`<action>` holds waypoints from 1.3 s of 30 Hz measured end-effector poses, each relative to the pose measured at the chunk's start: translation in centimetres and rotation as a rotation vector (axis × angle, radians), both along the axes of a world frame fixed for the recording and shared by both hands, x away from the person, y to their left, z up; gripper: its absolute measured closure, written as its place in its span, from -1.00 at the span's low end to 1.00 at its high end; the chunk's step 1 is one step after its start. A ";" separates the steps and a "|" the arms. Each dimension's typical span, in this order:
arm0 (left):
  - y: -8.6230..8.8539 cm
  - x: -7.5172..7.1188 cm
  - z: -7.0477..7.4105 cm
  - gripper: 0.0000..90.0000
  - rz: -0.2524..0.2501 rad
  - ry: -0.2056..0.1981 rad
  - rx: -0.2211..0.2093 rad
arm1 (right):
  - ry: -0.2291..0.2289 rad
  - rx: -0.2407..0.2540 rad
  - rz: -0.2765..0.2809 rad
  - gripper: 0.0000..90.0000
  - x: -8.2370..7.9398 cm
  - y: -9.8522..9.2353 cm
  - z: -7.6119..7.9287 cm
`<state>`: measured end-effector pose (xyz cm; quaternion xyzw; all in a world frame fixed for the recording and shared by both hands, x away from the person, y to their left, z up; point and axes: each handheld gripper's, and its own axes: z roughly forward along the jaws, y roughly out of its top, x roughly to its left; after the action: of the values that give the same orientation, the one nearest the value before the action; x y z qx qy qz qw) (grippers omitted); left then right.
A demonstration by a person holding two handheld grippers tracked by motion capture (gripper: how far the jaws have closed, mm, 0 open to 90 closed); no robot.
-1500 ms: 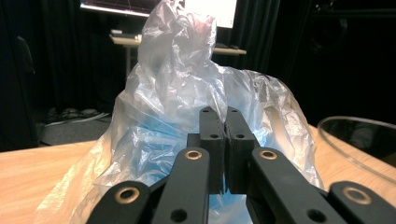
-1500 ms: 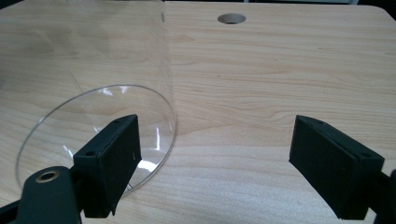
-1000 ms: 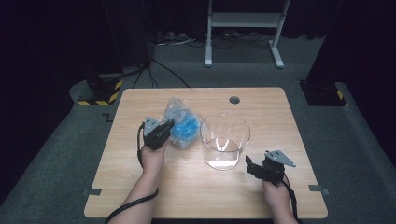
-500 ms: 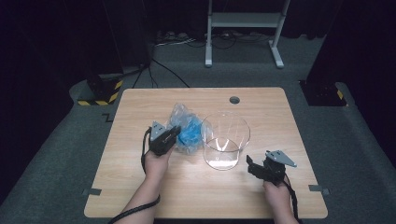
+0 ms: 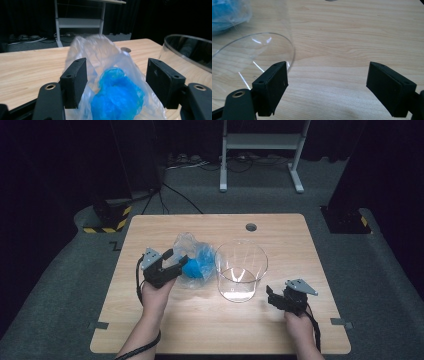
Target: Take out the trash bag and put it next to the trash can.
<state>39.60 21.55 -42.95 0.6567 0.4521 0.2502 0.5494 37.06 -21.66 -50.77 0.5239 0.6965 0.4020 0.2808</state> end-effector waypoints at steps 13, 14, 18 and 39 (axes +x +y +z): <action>3.0 -3.5 -3.2 -0.63 0.035 0.221 0.204 | 0.077 -0.015 0.016 -0.60 1.3 0.1 -1.1; 3.0 -3.6 -3.6 -0.66 0.031 0.248 0.217 | 0.089 -0.022 0.027 -0.60 1.4 0.2 -1.2; 2.7 -3.9 -5.7 -0.67 0.027 0.334 0.292 | 0.123 -0.042 0.038 -0.61 1.7 0.5 -1.5; 2.1 -3.3 -9.8 -1.00 0.042 0.418 0.379 | 0.179 -0.106 0.046 -0.62 1.8 1.6 -1.7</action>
<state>36.32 23.70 -52.70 0.7753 0.5144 0.2009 0.3065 38.87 -20.02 -52.49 0.5260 0.7508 0.3227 0.2354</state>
